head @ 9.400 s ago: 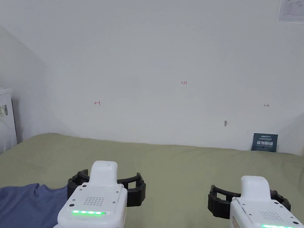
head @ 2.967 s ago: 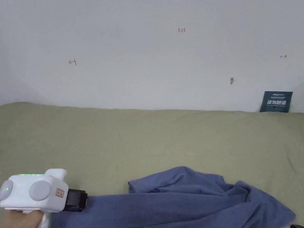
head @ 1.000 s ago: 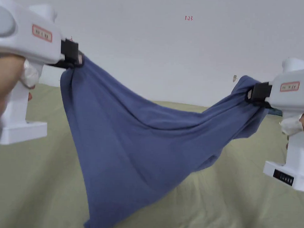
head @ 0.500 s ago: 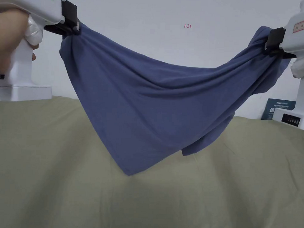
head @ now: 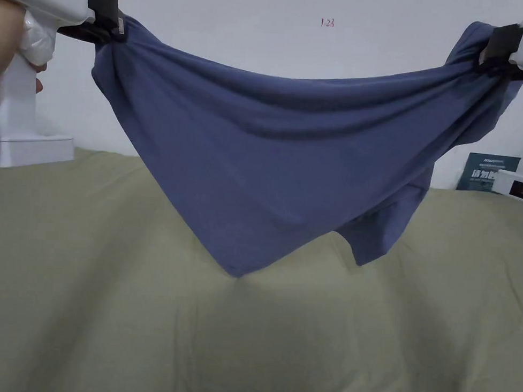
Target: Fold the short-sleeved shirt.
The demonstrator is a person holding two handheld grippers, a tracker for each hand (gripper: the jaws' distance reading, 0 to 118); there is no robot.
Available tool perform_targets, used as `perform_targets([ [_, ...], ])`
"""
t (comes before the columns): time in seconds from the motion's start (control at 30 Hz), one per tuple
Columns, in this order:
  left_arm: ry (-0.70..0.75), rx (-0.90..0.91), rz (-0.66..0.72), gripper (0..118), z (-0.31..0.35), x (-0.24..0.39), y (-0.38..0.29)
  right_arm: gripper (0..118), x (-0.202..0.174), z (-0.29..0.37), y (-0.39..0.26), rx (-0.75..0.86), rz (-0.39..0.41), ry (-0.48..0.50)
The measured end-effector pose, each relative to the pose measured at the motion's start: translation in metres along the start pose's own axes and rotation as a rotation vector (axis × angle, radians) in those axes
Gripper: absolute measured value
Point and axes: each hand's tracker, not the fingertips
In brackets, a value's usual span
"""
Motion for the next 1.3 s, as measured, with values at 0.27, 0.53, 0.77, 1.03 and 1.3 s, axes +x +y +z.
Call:
perform_targets([
  [0.27,-0.046,-0.094,-0.006,2,0.012,-0.013,-0.077,13,0.017,0.018,-0.085,-0.085,-0.001,0.039],
  [0.53,-0.051,-0.194,0.094,2,0.05,-0.03,-0.191,13,0.041,0.051,-0.196,-0.223,-0.056,0.085],
  [0.77,-0.064,-0.279,0.149,2,0.094,-0.022,-0.268,13,0.044,0.086,-0.269,-0.334,-0.108,0.092],
  [1.03,-0.065,-0.339,0.198,2,0.138,-0.029,-0.321,13,0.052,0.129,-0.311,-0.401,-0.164,0.092],
  [1.3,-0.04,-0.425,0.254,2,0.167,-0.033,-0.376,13,0.059,0.158,-0.354,-0.472,-0.241,0.06],
])
